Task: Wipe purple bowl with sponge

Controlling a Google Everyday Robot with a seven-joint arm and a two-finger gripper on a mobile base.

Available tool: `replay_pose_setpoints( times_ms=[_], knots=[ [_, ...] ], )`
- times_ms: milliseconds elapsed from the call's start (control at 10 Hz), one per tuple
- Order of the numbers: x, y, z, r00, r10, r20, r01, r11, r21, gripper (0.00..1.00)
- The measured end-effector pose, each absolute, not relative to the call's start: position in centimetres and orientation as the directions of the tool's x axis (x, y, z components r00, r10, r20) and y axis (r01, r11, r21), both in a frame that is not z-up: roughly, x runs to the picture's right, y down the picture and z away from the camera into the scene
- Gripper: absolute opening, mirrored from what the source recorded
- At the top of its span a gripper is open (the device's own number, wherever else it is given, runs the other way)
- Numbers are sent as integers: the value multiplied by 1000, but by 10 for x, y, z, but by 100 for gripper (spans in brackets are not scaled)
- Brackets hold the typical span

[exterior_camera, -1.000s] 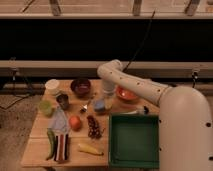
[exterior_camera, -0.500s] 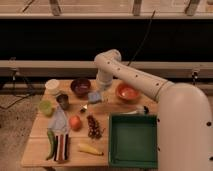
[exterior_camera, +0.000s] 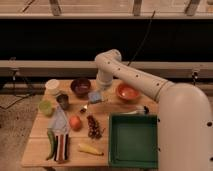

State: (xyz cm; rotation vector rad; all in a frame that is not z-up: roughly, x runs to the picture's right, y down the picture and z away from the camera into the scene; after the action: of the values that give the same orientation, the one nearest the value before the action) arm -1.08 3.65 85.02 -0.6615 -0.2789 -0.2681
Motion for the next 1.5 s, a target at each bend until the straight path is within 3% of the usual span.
replay_pose_setpoints(
  times_ms=[600,1500],
  knots=[
    [-3,-23,890,941,-122,316,286,786,-547,0],
    [-108,-65,943,914,-227,336,379,774,-508,0]
  ],
)
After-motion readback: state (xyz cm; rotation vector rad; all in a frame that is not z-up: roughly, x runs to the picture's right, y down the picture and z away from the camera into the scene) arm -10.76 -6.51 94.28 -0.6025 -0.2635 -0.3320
